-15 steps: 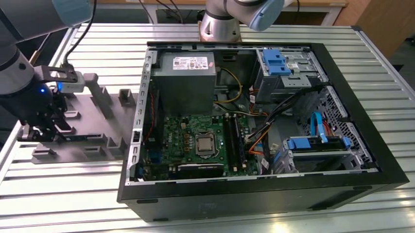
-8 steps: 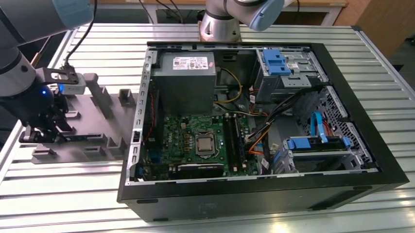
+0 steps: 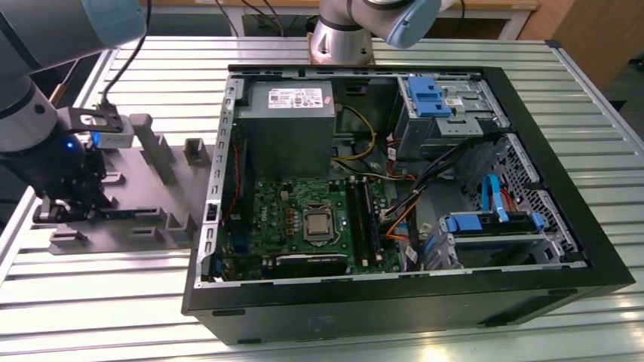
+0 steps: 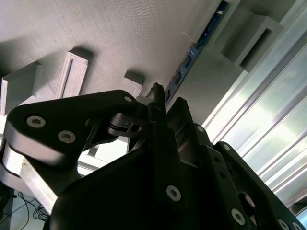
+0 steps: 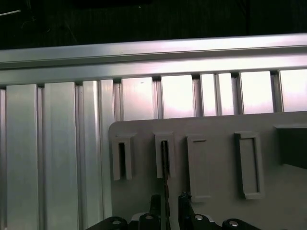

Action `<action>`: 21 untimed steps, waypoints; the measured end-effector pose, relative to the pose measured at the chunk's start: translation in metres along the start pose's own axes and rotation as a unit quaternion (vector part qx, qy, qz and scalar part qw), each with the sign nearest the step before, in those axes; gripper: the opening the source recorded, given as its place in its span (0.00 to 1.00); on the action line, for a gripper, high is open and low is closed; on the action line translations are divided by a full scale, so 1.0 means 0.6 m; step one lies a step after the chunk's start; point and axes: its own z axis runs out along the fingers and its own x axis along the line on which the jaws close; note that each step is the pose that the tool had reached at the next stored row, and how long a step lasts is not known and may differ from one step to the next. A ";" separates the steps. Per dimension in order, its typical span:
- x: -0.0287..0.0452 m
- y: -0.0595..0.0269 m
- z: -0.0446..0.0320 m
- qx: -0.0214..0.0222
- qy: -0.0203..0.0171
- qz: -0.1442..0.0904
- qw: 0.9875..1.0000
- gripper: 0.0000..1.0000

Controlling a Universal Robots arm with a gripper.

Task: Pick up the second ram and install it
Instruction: 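Pick up the second ram and move it above second insertion slot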

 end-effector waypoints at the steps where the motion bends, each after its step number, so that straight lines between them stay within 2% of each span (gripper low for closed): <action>1: 0.000 0.000 0.001 0.000 0.000 0.000 1.000 0.29; 8: 0.000 0.000 0.009 0.000 0.000 0.000 1.000 0.29; 21: 0.000 -0.005 0.017 0.000 0.000 0.000 1.000 0.29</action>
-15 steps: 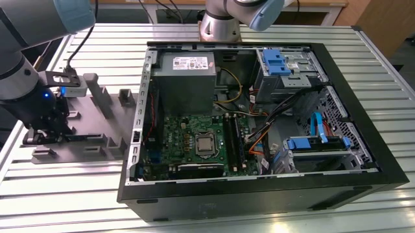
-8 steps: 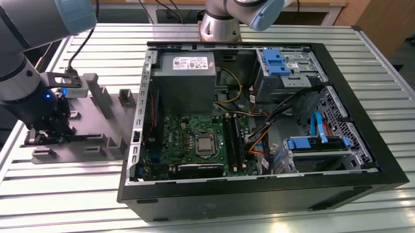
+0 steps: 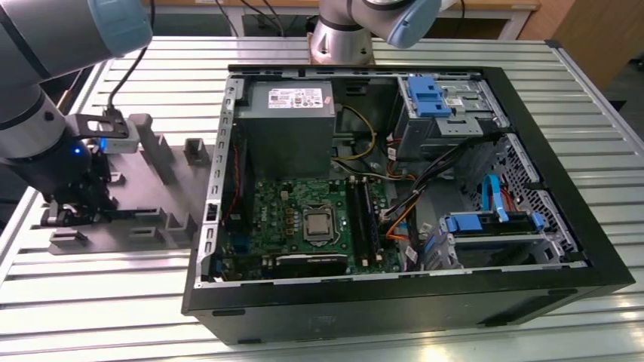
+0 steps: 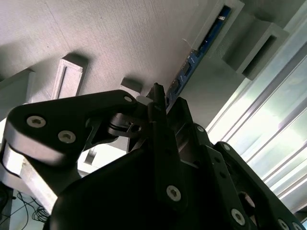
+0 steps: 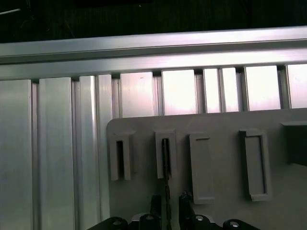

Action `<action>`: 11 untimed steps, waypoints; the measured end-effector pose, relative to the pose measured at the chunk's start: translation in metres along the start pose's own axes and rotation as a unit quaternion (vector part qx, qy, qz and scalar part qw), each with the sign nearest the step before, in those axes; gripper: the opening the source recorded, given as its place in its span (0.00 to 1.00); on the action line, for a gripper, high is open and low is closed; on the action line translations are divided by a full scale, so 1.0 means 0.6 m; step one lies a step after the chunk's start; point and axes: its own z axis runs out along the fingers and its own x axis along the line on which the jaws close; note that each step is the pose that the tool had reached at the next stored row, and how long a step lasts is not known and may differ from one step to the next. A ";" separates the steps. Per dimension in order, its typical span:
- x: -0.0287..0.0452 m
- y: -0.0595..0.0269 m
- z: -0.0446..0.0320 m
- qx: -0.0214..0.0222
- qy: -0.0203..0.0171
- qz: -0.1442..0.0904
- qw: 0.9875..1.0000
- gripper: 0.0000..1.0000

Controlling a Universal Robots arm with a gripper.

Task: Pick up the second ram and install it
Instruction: 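Pick up the second ram and move it above second insertion slot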

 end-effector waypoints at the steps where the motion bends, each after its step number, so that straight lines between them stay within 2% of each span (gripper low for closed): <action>1: 0.000 0.000 0.001 0.000 0.000 0.000 1.000 0.29; 11: 0.000 -0.002 0.005 0.000 0.000 0.000 1.000 0.29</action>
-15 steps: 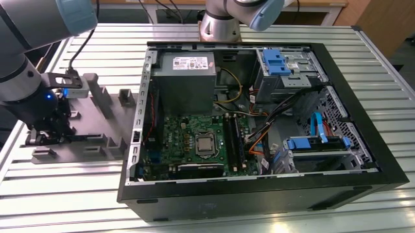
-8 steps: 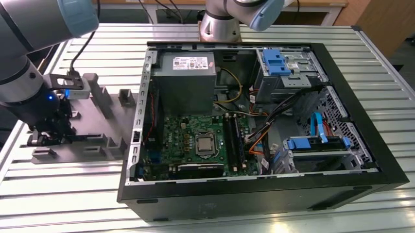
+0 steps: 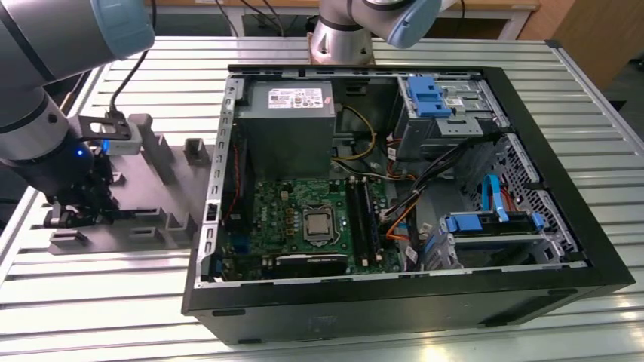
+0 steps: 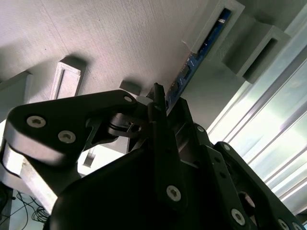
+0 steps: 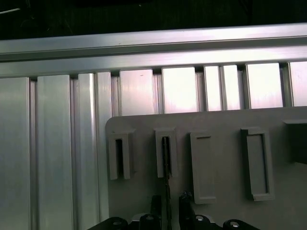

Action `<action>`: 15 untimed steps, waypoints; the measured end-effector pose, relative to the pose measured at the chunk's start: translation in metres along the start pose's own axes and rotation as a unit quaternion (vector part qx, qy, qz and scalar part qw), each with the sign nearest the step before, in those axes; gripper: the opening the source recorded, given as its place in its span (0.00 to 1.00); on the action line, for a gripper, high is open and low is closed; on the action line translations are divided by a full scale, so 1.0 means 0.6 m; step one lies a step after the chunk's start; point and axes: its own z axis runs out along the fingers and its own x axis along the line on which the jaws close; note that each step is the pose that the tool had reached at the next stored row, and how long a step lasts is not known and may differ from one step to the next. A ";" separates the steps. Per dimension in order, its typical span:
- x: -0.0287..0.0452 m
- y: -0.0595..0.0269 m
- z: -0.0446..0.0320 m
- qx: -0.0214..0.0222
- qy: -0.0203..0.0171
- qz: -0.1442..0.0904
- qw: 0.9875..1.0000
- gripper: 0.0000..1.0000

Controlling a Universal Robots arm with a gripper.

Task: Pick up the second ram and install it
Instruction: 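Pick up the second ram and move it above second insertion slot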

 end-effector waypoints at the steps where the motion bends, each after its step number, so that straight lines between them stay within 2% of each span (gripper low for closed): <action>1: 0.000 0.000 0.000 0.000 0.000 0.000 1.000 0.29; 4: 0.000 0.000 0.000 0.000 0.000 0.000 1.000 0.29; 5: 0.000 0.000 0.001 0.000 0.000 0.000 1.000 0.27; 6: 0.000 0.000 0.001 0.000 0.000 0.000 1.000 0.20; 13: 0.000 0.000 0.001 0.000 0.000 0.000 1.000 0.19; 14: 0.000 0.000 0.001 0.000 0.000 0.000 1.000 0.14; 15: 0.000 0.000 0.002 0.000 0.000 0.000 1.000 0.14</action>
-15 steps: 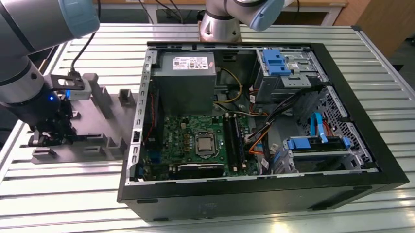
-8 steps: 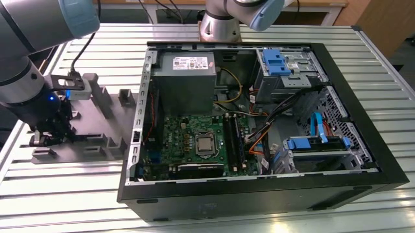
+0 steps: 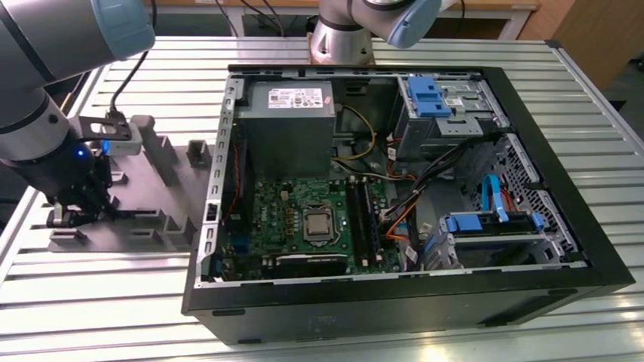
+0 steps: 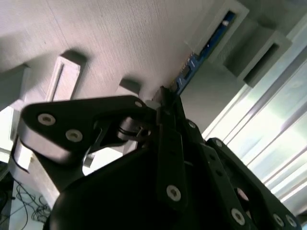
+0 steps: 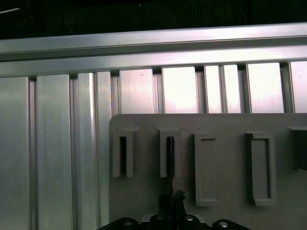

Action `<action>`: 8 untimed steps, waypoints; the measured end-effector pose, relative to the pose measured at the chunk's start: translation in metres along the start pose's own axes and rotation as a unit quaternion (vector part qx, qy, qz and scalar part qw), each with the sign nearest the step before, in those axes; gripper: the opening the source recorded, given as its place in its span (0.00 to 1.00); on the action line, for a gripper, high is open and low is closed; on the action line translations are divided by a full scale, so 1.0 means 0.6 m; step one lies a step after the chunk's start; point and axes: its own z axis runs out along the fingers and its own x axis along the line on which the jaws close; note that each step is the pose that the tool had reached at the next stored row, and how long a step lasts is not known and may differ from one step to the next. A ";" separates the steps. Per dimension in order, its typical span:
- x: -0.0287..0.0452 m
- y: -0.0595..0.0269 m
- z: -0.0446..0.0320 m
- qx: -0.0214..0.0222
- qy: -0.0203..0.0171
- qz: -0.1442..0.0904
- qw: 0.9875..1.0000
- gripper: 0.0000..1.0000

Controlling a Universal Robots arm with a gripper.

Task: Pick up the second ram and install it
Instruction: 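Pick up the second ram and move it above second insertion slot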

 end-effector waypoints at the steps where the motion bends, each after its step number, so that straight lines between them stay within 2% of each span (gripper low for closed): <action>1: 0.000 0.000 0.000 0.000 0.000 0.000 1.000 0.14; 5: 0.000 0.000 0.001 0.000 0.000 -0.001 1.000 0.14; 8: 0.001 0.000 0.002 0.000 0.000 -0.011 1.000 0.14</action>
